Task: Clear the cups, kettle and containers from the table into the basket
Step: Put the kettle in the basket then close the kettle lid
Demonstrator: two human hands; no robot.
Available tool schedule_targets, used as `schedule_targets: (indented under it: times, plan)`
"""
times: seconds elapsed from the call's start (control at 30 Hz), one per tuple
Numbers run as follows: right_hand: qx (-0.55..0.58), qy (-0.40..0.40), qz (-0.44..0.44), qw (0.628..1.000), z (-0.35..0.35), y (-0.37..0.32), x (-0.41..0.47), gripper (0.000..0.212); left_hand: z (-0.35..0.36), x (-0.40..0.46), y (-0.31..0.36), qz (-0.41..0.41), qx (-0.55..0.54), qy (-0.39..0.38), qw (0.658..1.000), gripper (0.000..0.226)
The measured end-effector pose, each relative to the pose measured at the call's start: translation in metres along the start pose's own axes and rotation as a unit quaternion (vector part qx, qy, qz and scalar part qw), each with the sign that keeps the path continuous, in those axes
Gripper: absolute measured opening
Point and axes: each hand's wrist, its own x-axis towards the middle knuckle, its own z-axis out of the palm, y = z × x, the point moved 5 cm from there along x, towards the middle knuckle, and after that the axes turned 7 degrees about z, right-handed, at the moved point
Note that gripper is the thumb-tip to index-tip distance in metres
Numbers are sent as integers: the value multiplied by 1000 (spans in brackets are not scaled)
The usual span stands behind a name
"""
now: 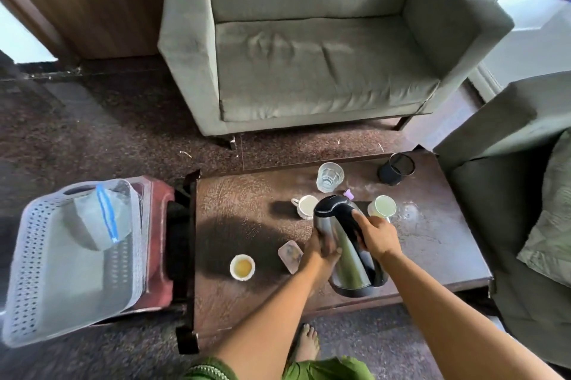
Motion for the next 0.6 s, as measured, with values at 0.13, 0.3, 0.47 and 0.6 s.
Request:
schedule_targets:
  times: [0.13, 0.3, 0.47, 0.6]
  plan:
    - [-4, -14, 8, 1000, 5, -13, 11, 56, -9, 2, 4, 3, 13, -9, 1000, 77]
    - [-3, -22, 11, 1000, 12, -23, 23, 55, -17, 7, 6, 20, 51, -22, 998, 79]
    - [9, -28, 13, 1000, 15, -25, 33, 53, -17, 10, 10, 14, 44, -27, 999, 79]
    - [19, -6, 17, 1000, 8, -17, 31, 58, -15, 13, 13, 24, 63, -35, 997, 85]
